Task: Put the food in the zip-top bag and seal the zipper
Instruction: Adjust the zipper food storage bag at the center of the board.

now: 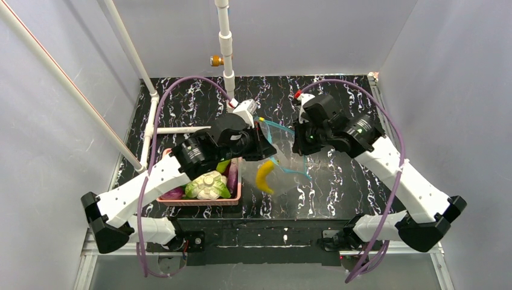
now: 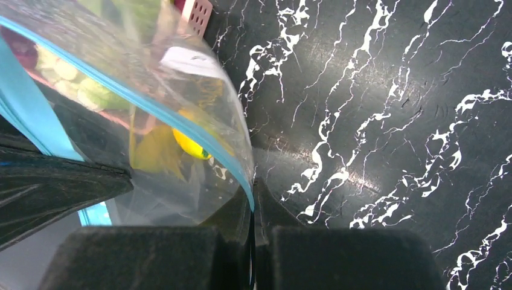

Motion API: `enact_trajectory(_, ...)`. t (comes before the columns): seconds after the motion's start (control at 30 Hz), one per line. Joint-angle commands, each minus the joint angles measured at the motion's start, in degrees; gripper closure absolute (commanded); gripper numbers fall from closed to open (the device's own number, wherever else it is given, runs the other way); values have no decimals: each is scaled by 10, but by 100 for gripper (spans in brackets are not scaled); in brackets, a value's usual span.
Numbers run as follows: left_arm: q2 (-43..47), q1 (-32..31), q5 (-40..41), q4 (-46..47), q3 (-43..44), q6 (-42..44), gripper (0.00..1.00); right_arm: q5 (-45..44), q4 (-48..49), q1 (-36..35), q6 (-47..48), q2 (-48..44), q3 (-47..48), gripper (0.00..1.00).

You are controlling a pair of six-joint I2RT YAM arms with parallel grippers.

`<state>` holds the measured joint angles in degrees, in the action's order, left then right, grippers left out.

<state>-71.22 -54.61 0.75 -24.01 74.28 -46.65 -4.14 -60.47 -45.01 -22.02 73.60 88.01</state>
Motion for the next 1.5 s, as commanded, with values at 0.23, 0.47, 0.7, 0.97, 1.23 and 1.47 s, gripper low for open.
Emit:
enact_trajectory(0.23,-43,28,-27,28,-43,-45,100,-78,-19,6,36,58,8,99)
enact_trajectory(0.47,-48,-6,-94,143,-11,-64,100,-33,-55,6,51,-20,89,99)
enact_trajectory(0.7,-89,-7,-67,131,-45,-64,100,-96,-10,5,69,-28,21,99)
enact_trajectory(0.97,-77,19,-45,84,-69,-46,100,-94,33,6,57,29,-49,99)
enact_trajectory(1.23,-41,15,-45,66,-43,-27,97,21,104,5,38,-67,-61,99)
enact_trajectory(1.47,-73,42,-48,21,-48,-24,97,-7,172,5,8,-48,-165,99)
